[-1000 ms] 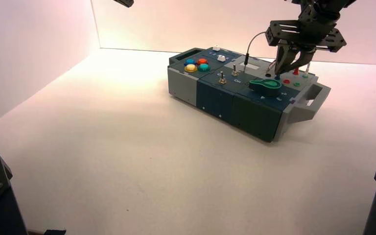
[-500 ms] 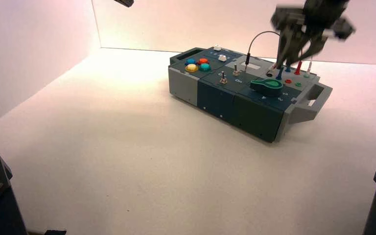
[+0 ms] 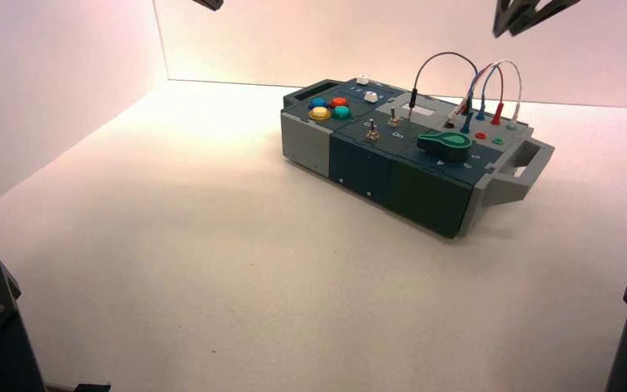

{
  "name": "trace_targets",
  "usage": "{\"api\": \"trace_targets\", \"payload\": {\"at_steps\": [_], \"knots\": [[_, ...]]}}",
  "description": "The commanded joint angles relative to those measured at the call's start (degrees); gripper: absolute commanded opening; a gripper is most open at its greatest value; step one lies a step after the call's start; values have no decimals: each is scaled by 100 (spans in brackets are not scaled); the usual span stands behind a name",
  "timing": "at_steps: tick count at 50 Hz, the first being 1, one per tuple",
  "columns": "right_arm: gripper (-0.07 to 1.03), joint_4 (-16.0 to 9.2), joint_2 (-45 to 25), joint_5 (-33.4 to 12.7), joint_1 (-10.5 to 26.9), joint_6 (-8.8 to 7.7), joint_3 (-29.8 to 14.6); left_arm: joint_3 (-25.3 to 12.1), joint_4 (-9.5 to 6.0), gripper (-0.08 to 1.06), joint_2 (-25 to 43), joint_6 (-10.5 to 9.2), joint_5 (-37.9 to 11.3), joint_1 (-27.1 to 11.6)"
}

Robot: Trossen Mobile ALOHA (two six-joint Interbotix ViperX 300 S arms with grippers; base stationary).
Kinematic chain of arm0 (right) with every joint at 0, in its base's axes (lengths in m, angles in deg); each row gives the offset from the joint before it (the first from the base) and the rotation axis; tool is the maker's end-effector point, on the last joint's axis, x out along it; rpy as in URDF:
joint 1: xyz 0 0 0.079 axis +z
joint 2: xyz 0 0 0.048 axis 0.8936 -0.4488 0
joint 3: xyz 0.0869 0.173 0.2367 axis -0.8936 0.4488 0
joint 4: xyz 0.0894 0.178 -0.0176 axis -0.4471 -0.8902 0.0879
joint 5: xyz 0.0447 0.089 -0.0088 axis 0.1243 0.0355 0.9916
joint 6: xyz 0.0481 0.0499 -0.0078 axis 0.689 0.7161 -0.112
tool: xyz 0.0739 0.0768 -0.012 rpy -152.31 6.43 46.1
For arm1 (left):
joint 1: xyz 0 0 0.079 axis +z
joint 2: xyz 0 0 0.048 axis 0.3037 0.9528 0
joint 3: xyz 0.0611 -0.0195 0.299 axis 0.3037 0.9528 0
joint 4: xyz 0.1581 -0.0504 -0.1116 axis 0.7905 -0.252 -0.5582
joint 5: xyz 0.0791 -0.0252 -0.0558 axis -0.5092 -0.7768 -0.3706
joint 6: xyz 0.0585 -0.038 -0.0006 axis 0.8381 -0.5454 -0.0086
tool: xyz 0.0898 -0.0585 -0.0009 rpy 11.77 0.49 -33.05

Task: Insert the blue wire.

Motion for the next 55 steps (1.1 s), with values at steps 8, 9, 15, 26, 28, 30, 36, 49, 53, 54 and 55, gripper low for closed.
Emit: {"api": "trace_targets", "payload": {"at_steps": [8,9,15,26,28,30,36,49,53,54,55], "knots": [[30,255,255,-123,-44,-9,299,-105,9,-3,-62,35,105,9],[30,264,255,-123,-44,-9,334,-105,9,-3,-53,35,114,18],[28,396,316,70,-44,-9,598,-53,26,-3,-53,35,316,9],[28,422,378,378,-44,18,844,105,105,-3,-9,79,861,9],[28,422,360,466,-44,18,896,141,123,-3,-9,88,976,18],[28,422,334,545,-53,9,932,176,141,-3,-9,105,1063,18],[28,422,272,642,-44,18,976,299,185,-3,9,211,1362,18],[28,413,299,677,-44,18,993,352,185,-3,88,246,1485,18],[28,404,299,677,-44,18,1002,352,193,-3,167,246,1494,18],[28,404,299,677,-44,18,1002,360,185,-3,176,246,1494,18],[28,396,299,677,-44,18,1002,352,185,-3,185,246,1494,18]]}}
